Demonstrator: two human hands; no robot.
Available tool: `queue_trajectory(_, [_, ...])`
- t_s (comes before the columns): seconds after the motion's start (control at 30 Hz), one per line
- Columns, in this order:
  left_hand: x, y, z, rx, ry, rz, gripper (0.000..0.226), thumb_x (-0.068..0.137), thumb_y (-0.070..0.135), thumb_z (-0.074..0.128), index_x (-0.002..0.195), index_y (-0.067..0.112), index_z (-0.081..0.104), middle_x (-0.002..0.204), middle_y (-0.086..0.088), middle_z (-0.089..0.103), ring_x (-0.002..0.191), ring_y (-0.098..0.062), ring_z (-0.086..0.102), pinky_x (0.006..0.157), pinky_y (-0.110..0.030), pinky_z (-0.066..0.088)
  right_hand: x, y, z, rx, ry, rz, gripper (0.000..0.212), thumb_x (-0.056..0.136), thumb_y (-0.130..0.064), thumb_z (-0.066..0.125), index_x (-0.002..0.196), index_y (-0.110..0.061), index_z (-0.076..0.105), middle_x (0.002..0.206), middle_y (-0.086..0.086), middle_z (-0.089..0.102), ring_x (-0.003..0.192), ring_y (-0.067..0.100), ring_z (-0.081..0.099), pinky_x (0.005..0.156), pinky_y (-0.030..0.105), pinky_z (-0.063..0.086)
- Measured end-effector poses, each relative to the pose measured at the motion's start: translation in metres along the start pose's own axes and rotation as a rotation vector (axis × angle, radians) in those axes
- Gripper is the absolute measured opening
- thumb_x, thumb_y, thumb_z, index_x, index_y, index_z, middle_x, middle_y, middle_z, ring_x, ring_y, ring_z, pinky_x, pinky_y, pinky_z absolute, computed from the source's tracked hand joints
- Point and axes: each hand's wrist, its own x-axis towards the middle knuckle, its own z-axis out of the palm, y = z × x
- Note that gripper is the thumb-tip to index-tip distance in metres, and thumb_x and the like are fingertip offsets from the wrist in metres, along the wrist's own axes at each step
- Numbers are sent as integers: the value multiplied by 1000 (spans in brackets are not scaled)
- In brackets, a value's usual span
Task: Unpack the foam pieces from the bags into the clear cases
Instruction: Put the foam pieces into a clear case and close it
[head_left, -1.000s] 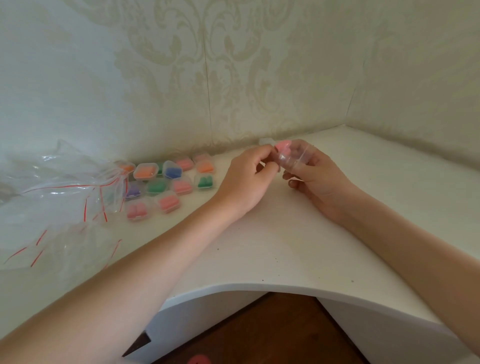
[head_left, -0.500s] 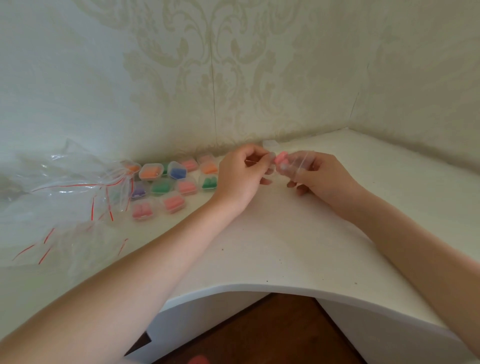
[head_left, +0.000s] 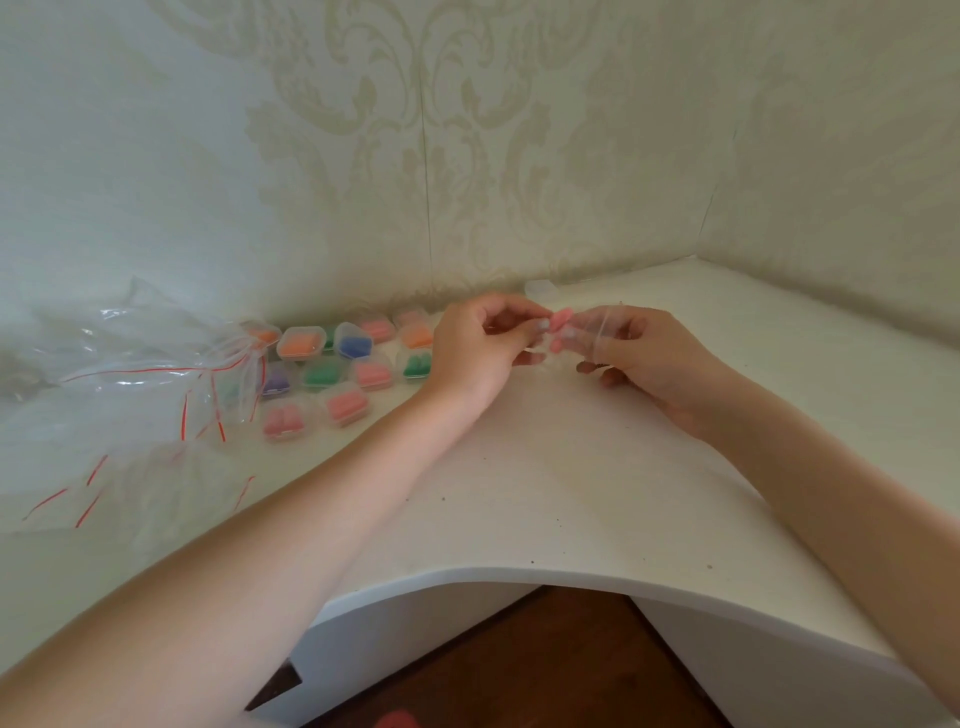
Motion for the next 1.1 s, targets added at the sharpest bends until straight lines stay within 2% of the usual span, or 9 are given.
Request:
queue_trajectory(0.17, [3,-3,1,86,8,-1,21,88,1,61,74,16,63,69,-1,57,61,-5,55,57,-19,54,0,-1,-1,48,22,17,33,87,-28,66,100,2,66,92,-8,72,72,6,56,59,19,39])
queue_trajectory(0.3, [3,-9,0,276,-49,31,14,90,10,60,78,17,61,72,3,57,65,-6,54,54,-17,50,-3,0,2,-4,41,-72,28,87,-18,66,81,8,59,91,-5,72,67,4,52,54,18,37])
queue_trajectory(0.37, [3,-10,0,286,-43,24,7,90,15,61,83,12,61,73,3,56,64,-7,54,51,-16,48,-3,2,5,-33,41,-110,30,87,-16,67,84,12,58,83,-12,71,61,3,50,53,19,37])
queue_trajectory(0.47, [3,-11,2,302,-13,34,9,90,17,60,82,14,58,71,5,56,63,-6,53,50,-16,47,-3,4,9,-69,45,-137,37,87,-21,68,94,14,62,67,-23,65,55,-1,49,52,11,36])
queue_trajectory(0.6, [0,-13,5,449,-23,111,12,94,17,53,82,17,51,70,5,53,63,-11,52,62,-33,51,-1,5,9,-56,78,-147,28,84,-16,70,89,12,67,67,-15,67,55,-6,53,52,9,37])
queue_trajectory(0.7, [-1,-13,7,507,-23,150,10,98,18,44,89,12,48,71,3,52,68,-17,51,68,-40,50,-1,4,11,5,106,-145,35,83,-20,71,78,13,60,82,1,70,62,5,51,51,10,37])
queue_trajectory(0.83, [2,-12,6,456,59,79,13,100,18,38,89,13,44,73,1,50,66,-17,51,70,-43,50,-1,0,12,64,114,-71,30,87,-32,65,84,-2,63,81,-10,68,66,6,50,51,13,36])
queue_trajectory(0.97, [4,-12,5,400,97,16,18,99,16,39,82,18,42,70,0,51,57,-15,49,66,-43,52,-1,-2,12,50,85,-29,25,90,-35,61,68,-23,58,81,-11,66,66,5,51,55,15,36])
queue_trajectory(1.1, [4,-13,5,397,91,36,22,98,16,41,78,23,41,71,0,52,64,-17,50,65,-42,49,1,-3,11,239,55,70,16,88,-36,61,81,-21,61,76,-15,63,67,5,51,61,19,37])
